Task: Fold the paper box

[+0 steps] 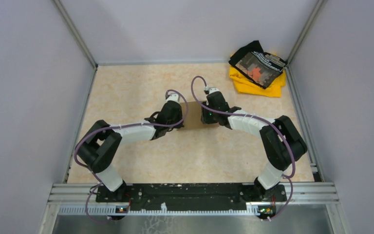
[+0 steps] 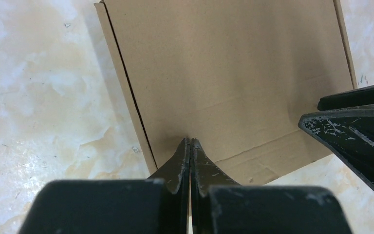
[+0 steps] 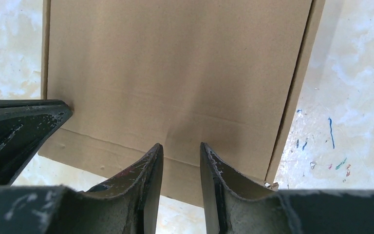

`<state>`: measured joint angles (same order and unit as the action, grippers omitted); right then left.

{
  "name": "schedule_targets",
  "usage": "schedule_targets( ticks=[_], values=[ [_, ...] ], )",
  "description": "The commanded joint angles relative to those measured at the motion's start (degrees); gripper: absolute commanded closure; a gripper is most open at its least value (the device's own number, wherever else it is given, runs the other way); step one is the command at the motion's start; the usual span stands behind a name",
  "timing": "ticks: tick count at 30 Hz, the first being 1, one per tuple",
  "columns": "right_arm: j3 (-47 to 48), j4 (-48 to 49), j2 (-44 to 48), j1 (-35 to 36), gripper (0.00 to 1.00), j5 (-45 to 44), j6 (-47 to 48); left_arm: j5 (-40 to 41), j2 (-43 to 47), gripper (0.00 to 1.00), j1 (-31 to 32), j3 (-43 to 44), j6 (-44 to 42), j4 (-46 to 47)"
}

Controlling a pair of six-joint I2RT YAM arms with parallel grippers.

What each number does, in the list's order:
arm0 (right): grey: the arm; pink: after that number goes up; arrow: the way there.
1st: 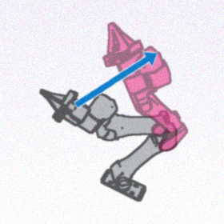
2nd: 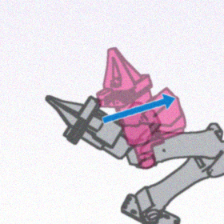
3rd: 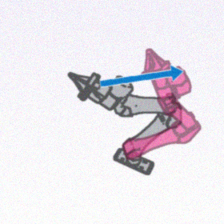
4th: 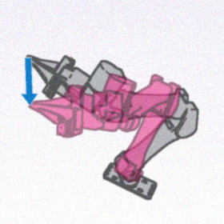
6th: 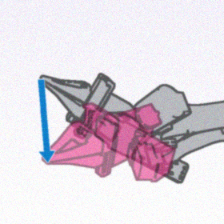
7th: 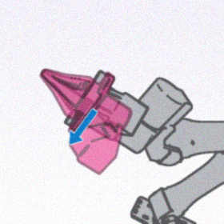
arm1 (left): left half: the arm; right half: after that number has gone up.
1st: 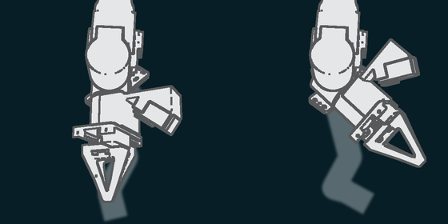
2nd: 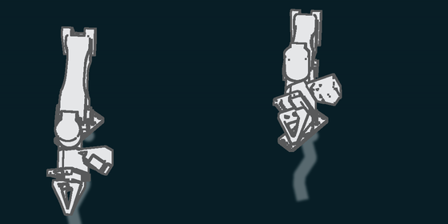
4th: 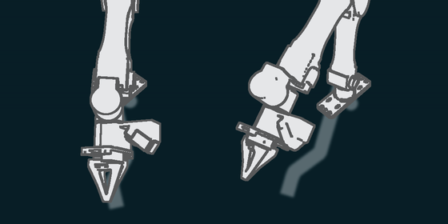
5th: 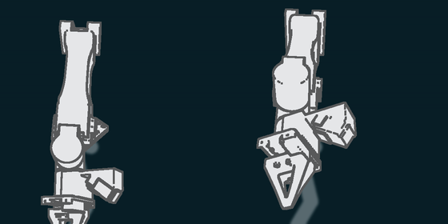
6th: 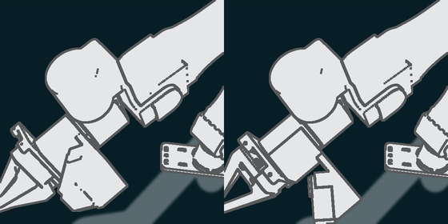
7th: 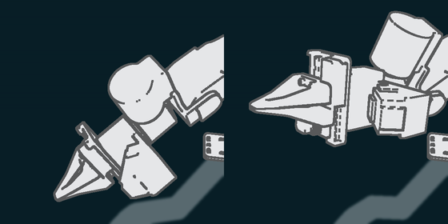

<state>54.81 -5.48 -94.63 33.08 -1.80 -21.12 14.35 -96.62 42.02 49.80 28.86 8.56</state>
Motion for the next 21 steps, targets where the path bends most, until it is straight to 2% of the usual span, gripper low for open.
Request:
schedule_targets(
  ticks=[1,11,21],
  values=[
    [0.8,2.5,0.3,-0.5,0.66,0.9,-0.5,-0.3,-2.3,1.0,0.2,-0.6,1.6,-0.9],
    [2.6,-0.2,5.5,-0.7,0.64,-1.4,0.2,1.0,3.1,0.97,0.2,0.9,-0.8,-3.2],
    [2.6,-2.3,7.9,-2.9,0.64,-2.1,1.6,0.9,4.3,0.94,0.1,2.1,-1.7,-4.0]
  ],
)
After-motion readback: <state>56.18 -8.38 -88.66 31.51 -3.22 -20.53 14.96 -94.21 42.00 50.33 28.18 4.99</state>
